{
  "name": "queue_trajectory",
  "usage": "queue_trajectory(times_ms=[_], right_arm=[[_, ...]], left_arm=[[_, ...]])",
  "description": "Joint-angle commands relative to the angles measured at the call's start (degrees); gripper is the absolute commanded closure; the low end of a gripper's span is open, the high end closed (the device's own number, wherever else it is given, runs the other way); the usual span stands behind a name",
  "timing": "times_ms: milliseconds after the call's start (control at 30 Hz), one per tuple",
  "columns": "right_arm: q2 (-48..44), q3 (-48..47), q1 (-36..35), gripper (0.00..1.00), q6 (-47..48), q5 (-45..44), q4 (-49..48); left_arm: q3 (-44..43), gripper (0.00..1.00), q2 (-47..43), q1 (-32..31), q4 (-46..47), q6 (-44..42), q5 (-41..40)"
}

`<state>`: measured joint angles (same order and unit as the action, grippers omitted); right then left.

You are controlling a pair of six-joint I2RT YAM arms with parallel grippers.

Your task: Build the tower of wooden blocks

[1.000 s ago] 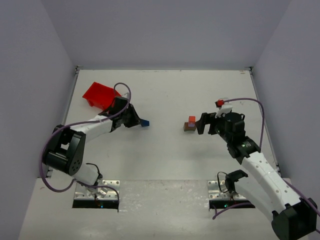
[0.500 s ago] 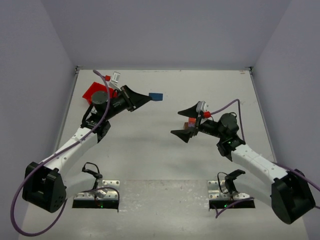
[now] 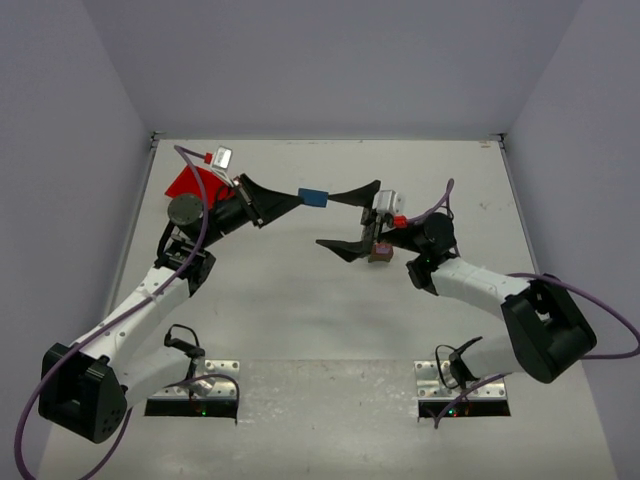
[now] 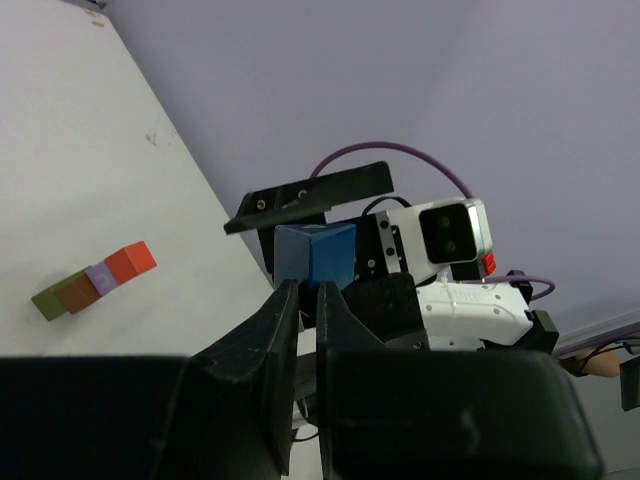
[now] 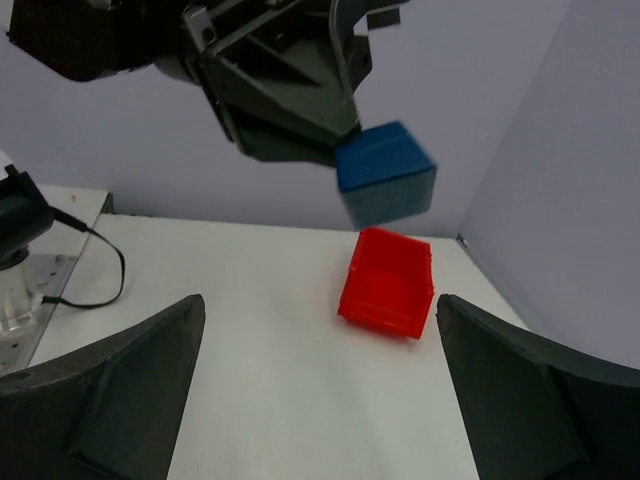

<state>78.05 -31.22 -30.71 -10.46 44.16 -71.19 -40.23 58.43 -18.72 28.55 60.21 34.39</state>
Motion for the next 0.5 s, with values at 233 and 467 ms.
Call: queue_trajectory(times_ms=[233, 467], right_arm=[[6.3, -10.3, -0.4, 0.01, -3.4, -1.7, -14.5], [8.2, -11.8, -0.4, 0.11, -7.5, -0.2, -17.6]], left_arm=[[0.5, 1.00, -0.5, -0.4, 3.9, 1.4, 2.3], [1.1, 1.00, 0.7, -0.4, 4.9, 2.5, 2.9]])
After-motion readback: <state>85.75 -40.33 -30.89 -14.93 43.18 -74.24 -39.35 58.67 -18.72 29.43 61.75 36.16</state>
